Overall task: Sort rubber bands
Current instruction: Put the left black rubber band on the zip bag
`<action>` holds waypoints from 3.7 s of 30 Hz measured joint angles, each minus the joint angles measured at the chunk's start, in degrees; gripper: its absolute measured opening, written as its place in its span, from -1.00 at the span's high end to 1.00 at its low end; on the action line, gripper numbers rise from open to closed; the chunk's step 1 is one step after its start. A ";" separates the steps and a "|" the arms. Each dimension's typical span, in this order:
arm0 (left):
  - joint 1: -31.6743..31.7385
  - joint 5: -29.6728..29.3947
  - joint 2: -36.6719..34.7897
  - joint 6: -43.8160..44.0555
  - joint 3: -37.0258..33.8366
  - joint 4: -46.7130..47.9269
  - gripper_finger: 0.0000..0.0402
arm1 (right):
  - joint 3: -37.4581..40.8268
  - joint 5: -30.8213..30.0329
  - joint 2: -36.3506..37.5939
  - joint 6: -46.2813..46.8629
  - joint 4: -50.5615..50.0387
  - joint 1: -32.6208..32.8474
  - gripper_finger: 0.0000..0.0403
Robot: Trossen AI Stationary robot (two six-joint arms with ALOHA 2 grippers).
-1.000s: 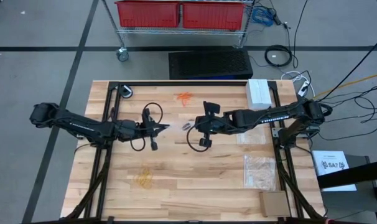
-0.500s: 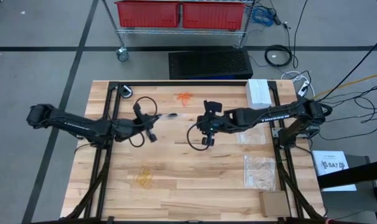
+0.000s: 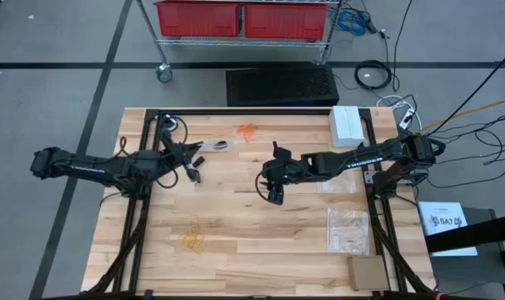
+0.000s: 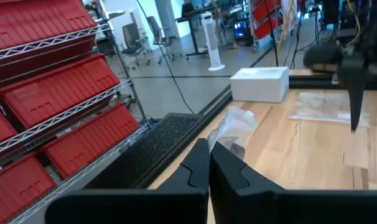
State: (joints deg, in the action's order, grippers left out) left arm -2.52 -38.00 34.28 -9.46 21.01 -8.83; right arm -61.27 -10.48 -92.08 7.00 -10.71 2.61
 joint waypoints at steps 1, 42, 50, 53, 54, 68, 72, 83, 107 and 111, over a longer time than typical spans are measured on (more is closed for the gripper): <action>0.01 0.01 -0.90 -0.01 -0.35 0.00 1.00 | 1.39 0.04 -0.02 -0.04 3.45 0.00 0.21; 1.40 -1.73 -18.31 -0.04 -4.69 3.86 1.00 | -52.86 -4.99 -56.97 5.96 18.99 -1.81 -0.29; 1.40 -1.73 -18.31 0.01 -4.69 3.79 1.00 | -52.92 -10.39 -57.17 5.98 19.22 -2.24 -0.20; 1.40 -1.73 -18.31 0.01 -4.68 3.81 1.00 | -52.92 -9.11 -57.18 5.98 19.17 -2.25 -0.15; 1.40 -1.73 -18.31 0.01 -4.68 3.81 1.00 | -52.92 -8.66 -57.42 6.18 19.61 -2.25 -0.14; 1.40 -1.73 -18.29 0.01 -4.67 3.97 1.00 | -52.90 -7.64 -60.06 7.69 22.08 -3.04 0.29; 1.40 -1.73 -18.30 0.01 -4.67 4.61 1.00 | -52.90 -7.65 -60.06 3.99 23.03 -3.04 0.85; 1.40 -1.66 -18.29 0.01 -4.66 5.33 1.00 | -52.88 -3.44 -51.83 -5.66 7.17 -0.85 0.99; 1.38 6.51 -16.40 4.68 -4.62 4.56 1.00 | -52.90 -25.96 -26.77 -24.50 -16.06 -0.01 1.00; 1.38 6.51 -16.39 4.71 -4.62 4.58 1.00 | -52.90 -28.51 -26.79 -26.13 -15.19 -0.02 1.00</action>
State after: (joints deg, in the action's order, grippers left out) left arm -1.15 -31.48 17.89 -4.75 16.38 -4.25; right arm -114.17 -38.99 -118.87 -19.13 -25.90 2.59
